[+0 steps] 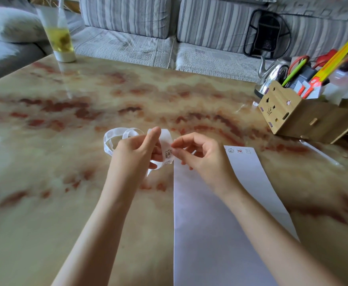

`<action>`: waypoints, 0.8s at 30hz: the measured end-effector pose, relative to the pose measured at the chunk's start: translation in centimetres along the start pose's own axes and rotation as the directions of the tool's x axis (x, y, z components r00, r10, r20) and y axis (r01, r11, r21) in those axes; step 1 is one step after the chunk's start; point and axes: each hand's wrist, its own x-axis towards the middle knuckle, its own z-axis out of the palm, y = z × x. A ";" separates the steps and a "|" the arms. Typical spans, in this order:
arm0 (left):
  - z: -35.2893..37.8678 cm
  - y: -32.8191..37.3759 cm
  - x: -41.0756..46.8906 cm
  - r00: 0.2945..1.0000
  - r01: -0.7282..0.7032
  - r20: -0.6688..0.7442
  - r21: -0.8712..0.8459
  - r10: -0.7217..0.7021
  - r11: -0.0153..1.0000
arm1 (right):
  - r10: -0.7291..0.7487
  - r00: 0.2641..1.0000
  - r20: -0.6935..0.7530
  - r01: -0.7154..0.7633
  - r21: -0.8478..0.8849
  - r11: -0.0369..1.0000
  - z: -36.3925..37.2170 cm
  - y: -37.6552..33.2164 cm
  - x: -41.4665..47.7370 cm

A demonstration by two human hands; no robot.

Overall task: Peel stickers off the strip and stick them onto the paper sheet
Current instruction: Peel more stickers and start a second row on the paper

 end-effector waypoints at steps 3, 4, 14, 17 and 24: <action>0.0 -0.3 -0.1 0.999 -0.018 0.049 0.083 0.014 0.996 | -0.005 1.000 -0.016 0.004 -0.018 1.000 0.0 0.1 0.0; -0.1 -0.3 -0.2 0.998 -0.020 0.056 0.089 0.015 0.996 | -0.010 1.000 -0.016 0.010 -0.019 1.000 -0.1 0.1 0.0; 0.0 -0.6 -0.2 0.998 -0.027 0.064 0.035 0.025 0.999 | -0.031 0.999 -0.023 0.031 -0.017 0.999 0.0 0.2 0.0; 0.0 -0.6 -0.2 0.997 -0.009 0.073 0.007 0.008 1.000 | -0.048 0.998 -0.029 0.047 -0.039 0.998 0.0 0.3 0.0; 0.3 -0.5 -0.2 0.998 -0.026 0.059 0.022 0.025 0.999 | -0.109 0.993 -0.042 0.105 -0.088 0.991 -0.1 0.5 -0.2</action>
